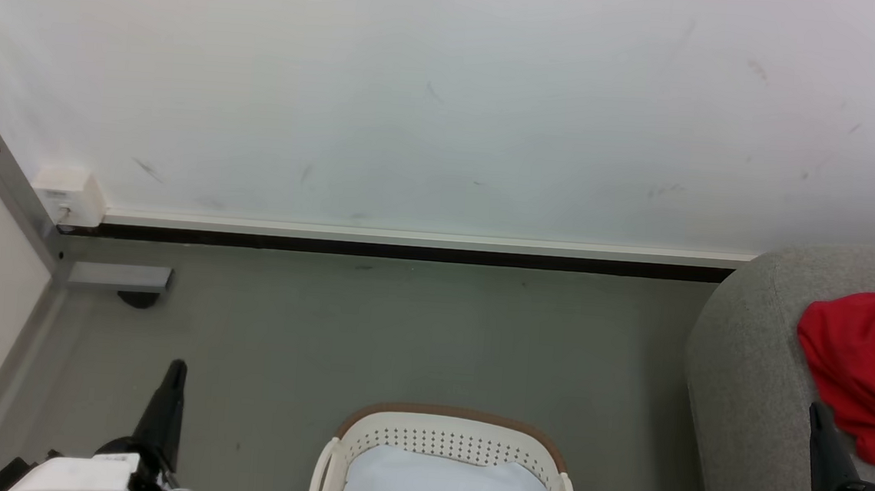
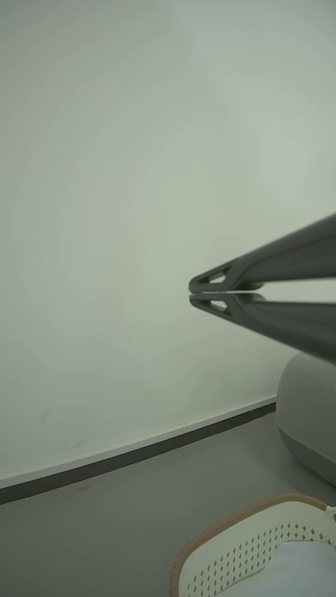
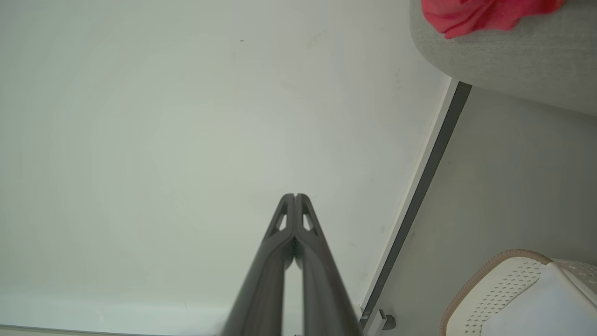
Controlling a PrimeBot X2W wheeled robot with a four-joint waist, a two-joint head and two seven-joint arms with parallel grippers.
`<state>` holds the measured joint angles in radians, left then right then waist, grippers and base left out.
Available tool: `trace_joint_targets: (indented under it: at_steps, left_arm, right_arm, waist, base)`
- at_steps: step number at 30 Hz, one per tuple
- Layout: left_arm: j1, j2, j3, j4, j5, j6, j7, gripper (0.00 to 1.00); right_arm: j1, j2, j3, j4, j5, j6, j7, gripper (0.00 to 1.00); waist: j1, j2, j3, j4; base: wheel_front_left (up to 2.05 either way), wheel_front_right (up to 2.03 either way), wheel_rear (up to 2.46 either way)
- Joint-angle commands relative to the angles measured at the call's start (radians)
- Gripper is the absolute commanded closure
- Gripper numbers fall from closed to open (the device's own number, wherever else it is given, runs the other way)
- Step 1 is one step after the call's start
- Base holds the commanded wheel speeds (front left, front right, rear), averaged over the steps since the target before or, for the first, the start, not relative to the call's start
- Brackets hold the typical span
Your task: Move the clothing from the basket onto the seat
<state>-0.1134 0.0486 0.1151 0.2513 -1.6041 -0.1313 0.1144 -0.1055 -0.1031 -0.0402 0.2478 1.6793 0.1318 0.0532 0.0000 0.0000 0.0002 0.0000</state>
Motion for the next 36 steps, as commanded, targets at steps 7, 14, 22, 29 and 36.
trace_joint_targets:
  at_steps: [7, 14, 22, 29, 36]
  left_arm:
    - [-0.007, 0.001, 0.003, 0.001, -0.013, 0.001, 0.005, 1.0]
    - [-0.007, 0.001, 0.003, 0.001, -0.013, 0.001, 0.005, 1.0]
    - [-0.007, 0.001, 0.003, 0.001, -0.013, 0.001, 0.005, 1.0]
    - [-0.007, 0.001, 0.003, 0.001, -0.013, 0.001, 0.005, 1.0]
    - [-0.007, 0.001, 0.003, 0.001, -0.013, 0.001, 0.005, 1.0]
  right_arm:
    - [-0.009, -0.002, -0.006, -0.003, -0.009, -0.002, 0.007, 1.0]
    - [-0.009, -0.001, -0.007, -0.003, -0.01, -0.002, 0.006, 1.0]
    - [-0.009, 0.001, -0.009, -0.003, -0.011, -0.002, 0.008, 1.0]
    - [-0.009, 0.002, -0.011, -0.003, -0.013, -0.002, 0.01, 1.0]
    - [-0.009, 0.004, -0.013, -0.002, -0.015, -0.002, 0.012, 1.0]
  waist:
    - [0.0, 0.0, 0.0, 0.0]
    - [0.0, 0.0, 0.0, 0.0]
    - [0.0, 0.0, 0.0, 0.0]
    - [0.0, 0.0, 0.0, 0.0]
    - [0.0, 0.0, 0.0, 0.0]
  base:
    - [0.0, 0.0, 0.0]
    - [0.0, 0.0, 0.0]
    - [0.0, 0.0, 0.0]
    - [0.0, 0.0, 0.0]
    - [0.0, 0.0, 0.0]
